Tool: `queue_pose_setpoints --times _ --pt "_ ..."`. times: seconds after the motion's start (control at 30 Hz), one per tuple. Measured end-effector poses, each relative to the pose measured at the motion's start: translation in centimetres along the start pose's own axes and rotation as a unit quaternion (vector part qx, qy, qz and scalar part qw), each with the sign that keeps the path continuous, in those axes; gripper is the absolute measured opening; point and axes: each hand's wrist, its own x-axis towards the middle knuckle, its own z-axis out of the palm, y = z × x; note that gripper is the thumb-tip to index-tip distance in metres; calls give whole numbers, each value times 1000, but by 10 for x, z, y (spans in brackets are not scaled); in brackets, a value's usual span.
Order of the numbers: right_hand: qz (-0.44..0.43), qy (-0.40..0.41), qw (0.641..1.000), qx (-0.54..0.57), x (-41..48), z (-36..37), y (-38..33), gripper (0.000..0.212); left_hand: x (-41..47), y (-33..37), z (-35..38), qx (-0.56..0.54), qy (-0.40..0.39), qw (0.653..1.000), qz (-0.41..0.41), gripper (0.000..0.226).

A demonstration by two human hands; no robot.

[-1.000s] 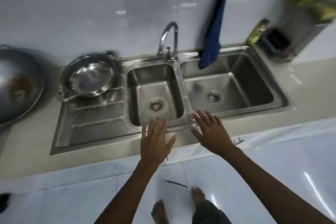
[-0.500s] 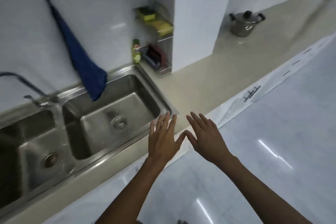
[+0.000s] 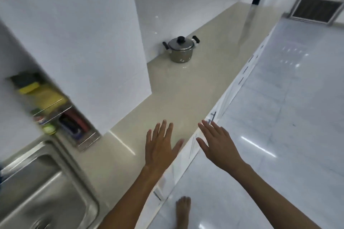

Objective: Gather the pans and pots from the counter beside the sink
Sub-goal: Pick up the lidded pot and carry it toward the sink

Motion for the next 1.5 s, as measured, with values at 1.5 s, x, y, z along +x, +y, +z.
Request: queue_pose_setpoints --times 1.5 --pt "116 -220 869 429 739 6 350 50 675 43 56 -167 69 878 -444 64"
